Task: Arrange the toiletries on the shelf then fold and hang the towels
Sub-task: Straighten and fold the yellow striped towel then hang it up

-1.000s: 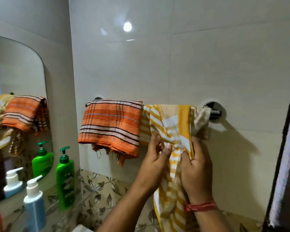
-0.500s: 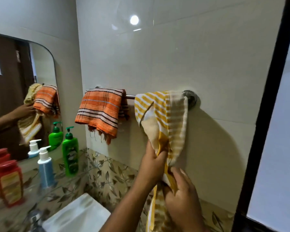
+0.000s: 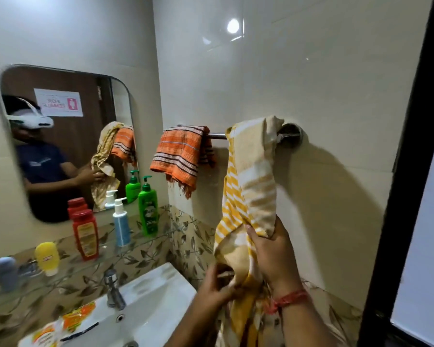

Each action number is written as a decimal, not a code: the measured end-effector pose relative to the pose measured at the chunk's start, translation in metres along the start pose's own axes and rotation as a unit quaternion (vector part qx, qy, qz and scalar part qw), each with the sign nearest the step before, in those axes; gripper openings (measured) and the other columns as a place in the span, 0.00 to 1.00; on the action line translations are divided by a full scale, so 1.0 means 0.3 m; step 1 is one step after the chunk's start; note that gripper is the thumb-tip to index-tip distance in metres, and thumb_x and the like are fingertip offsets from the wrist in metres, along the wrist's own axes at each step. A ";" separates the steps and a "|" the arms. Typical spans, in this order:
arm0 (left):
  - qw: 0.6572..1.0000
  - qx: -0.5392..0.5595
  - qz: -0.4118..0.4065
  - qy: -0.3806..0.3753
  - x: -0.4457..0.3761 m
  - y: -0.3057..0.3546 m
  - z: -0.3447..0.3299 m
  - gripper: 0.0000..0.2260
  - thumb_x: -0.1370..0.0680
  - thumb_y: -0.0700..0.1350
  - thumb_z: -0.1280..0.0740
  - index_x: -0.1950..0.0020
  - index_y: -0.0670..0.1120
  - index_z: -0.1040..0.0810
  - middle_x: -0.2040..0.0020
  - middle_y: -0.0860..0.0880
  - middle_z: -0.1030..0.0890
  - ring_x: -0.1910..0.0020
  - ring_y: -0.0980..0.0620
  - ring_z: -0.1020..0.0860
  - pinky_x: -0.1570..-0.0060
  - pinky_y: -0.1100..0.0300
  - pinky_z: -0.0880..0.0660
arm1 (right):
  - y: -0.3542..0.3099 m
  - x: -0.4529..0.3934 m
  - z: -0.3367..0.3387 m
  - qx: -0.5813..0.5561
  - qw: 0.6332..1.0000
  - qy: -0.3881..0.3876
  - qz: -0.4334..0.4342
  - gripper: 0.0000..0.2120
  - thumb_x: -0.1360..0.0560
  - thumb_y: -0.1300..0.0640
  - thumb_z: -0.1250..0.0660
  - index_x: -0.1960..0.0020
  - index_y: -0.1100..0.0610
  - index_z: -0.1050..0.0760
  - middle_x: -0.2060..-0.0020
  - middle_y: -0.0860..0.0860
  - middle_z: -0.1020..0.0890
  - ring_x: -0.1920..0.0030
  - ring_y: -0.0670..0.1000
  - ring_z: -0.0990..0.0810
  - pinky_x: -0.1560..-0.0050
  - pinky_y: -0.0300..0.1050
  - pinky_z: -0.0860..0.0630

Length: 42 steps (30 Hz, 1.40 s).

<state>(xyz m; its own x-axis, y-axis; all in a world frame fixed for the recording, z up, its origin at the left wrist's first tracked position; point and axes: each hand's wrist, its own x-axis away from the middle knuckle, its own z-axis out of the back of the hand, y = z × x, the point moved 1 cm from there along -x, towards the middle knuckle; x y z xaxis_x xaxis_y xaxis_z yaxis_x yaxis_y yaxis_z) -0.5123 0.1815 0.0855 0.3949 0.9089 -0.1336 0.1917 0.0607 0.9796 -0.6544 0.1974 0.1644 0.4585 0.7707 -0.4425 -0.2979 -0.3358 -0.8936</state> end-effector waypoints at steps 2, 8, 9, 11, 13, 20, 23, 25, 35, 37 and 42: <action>0.990 0.118 -0.007 0.070 0.014 0.033 0.058 0.29 0.38 0.44 0.26 0.36 0.49 0.24 0.40 0.43 0.19 0.41 0.43 0.20 0.43 0.48 0.22 | 0.030 0.051 0.015 0.001 1.000 -0.027 -0.004 0.17 0.25 0.59 0.29 0.37 0.47 0.22 0.49 0.39 0.19 0.47 0.44 0.22 0.56 0.21 0.31; 0.989 0.124 -0.029 0.071 0.051 0.145 0.056 0.25 0.28 0.54 0.31 0.32 0.48 0.27 0.44 0.48 0.15 0.45 0.48 0.16 0.48 0.52 0.20 | 0.113 0.228 -0.005 0.033 0.983 -0.178 -0.019 0.17 0.32 0.52 0.24 0.46 0.37 0.20 0.51 0.36 0.15 0.49 0.38 0.17 0.47 0.44 0.20; 0.987 0.131 -0.016 0.088 0.051 0.148 0.037 0.25 0.27 0.53 0.29 0.32 0.48 0.26 0.42 0.45 0.15 0.43 0.45 0.16 0.47 0.48 0.20 | 0.120 0.244 -0.015 0.021 0.985 -0.173 -0.020 0.17 0.32 0.52 0.25 0.45 0.39 0.19 0.51 0.38 0.14 0.49 0.40 0.16 0.48 0.46 0.19; 0.979 0.143 -0.007 0.145 0.055 0.150 0.019 0.20 0.25 0.50 0.27 0.35 0.44 0.23 0.43 0.41 0.15 0.44 0.40 0.16 0.47 0.44 0.20 | 0.132 0.260 -0.033 0.023 0.986 -0.168 -0.006 0.17 0.30 0.51 0.26 0.42 0.42 0.21 0.49 0.41 0.14 0.49 0.41 0.16 0.47 0.51 0.19; 0.974 0.124 -0.016 0.188 0.052 0.146 0.028 0.13 0.21 0.48 0.32 0.40 0.42 0.20 0.46 0.40 0.14 0.45 0.39 0.16 0.43 0.40 0.21 | 0.128 0.251 -0.041 0.047 0.979 -0.199 0.016 0.20 0.29 0.50 0.25 0.39 0.41 0.24 0.47 0.39 0.16 0.47 0.38 0.18 0.45 0.46 0.20; 0.972 0.165 -0.014 0.169 0.078 0.122 0.099 0.20 0.21 0.54 0.37 0.40 0.40 0.18 0.42 0.37 0.16 0.42 0.38 0.17 0.38 0.42 0.24 | 0.103 0.238 -0.043 -0.118 0.943 -0.304 -0.068 0.22 0.24 0.36 0.38 0.38 0.47 0.23 0.43 0.46 0.16 0.41 0.47 0.18 0.40 0.48 0.21; 0.970 0.175 0.009 0.166 0.079 0.103 0.150 0.30 0.21 0.63 0.43 0.34 0.41 0.21 0.39 0.37 0.18 0.39 0.38 0.19 0.34 0.39 0.27 | 0.108 0.226 -0.115 -0.096 0.972 -0.192 -0.092 0.26 0.26 0.30 0.38 0.48 0.51 0.19 0.54 0.54 0.14 0.50 0.56 0.15 0.47 0.60 0.19; 0.978 0.142 0.020 0.154 0.080 0.089 0.194 0.30 0.18 0.63 0.48 0.35 0.42 0.21 0.40 0.38 0.17 0.39 0.39 0.19 0.34 0.40 0.26 | 0.110 0.217 -0.167 -0.052 0.991 -0.116 -0.050 0.19 0.24 0.36 0.36 0.53 0.51 0.21 0.59 0.52 0.15 0.56 0.53 0.16 0.55 0.53 0.19; 0.982 -0.183 0.026 -0.041 0.023 0.160 0.465 0.21 0.20 0.63 0.43 0.51 0.54 0.15 0.50 0.50 0.13 0.49 0.52 0.16 0.44 0.55 0.22 | -0.013 -0.008 -0.386 0.123 0.867 -0.468 0.121 0.25 0.27 0.39 0.32 0.31 0.39 0.30 0.33 0.40 0.25 0.33 0.40 0.27 0.33 0.45 0.28; 0.982 -0.177 -0.005 -0.067 0.005 0.182 0.508 0.17 0.19 0.56 0.41 0.54 0.52 0.15 0.55 0.54 0.14 0.55 0.59 0.18 0.52 0.63 0.24 | -0.028 -0.035 -0.452 0.155 0.801 -0.573 0.084 0.23 0.27 0.37 0.34 0.35 0.42 0.25 0.41 0.40 0.20 0.39 0.40 0.22 0.37 0.44 0.25; 0.979 -0.196 -0.052 0.002 -0.034 0.180 0.631 0.20 0.20 0.62 0.39 0.57 0.51 0.14 0.62 0.53 0.16 0.62 0.59 0.20 0.61 0.65 0.26 | 0.030 -0.040 -0.608 0.067 0.826 -0.558 0.053 0.06 0.26 0.46 0.32 0.53 0.47 0.23 0.63 0.36 0.20 0.60 0.36 0.24 0.55 0.34 0.28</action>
<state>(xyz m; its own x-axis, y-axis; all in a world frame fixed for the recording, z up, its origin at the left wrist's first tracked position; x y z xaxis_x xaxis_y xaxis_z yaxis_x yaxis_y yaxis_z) -0.3358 0.0974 0.1114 0.3885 0.8907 -0.2359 -0.1298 0.3064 0.9430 -0.5097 0.0864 0.1479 -0.6099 0.7853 -0.1061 -0.4111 -0.4279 -0.8049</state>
